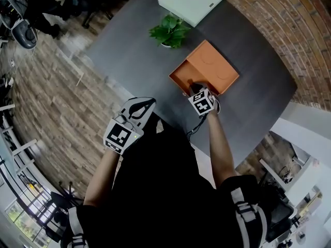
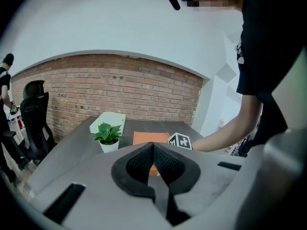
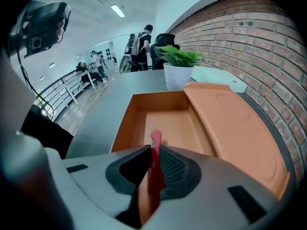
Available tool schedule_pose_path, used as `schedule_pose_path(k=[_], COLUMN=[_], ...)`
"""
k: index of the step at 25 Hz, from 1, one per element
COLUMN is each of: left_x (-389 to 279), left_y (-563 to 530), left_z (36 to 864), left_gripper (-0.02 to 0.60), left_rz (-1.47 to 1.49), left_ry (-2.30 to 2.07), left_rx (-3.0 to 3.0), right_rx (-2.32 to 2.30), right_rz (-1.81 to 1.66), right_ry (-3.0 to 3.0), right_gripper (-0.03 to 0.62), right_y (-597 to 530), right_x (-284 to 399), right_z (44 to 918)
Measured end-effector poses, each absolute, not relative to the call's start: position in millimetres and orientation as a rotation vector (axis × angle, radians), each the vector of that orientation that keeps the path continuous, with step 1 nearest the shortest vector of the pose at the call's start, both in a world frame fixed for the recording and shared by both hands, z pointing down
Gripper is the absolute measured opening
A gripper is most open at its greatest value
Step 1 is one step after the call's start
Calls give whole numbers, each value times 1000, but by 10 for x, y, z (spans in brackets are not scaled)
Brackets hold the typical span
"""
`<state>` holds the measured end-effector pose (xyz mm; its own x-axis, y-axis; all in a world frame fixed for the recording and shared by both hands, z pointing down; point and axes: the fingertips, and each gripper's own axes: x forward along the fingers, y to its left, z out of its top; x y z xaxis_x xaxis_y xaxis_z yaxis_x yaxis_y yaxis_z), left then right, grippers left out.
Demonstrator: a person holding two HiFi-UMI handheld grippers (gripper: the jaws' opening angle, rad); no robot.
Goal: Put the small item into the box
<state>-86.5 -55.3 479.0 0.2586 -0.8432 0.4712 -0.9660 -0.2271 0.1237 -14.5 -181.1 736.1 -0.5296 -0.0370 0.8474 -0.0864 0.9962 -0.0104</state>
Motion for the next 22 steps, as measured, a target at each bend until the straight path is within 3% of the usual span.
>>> schedule_pose_path(k=[22], left_x=[-912], left_y=[-591], left_z=[4883], left_gripper=[21], left_rz=[423], left_ry=[-1628], left_rx=[2162], right_rx=[144], right_rz=[100], right_ry=[-2086], right_gripper=[69], right_y=[-1913], right_x=[-250], right_z=[7495])
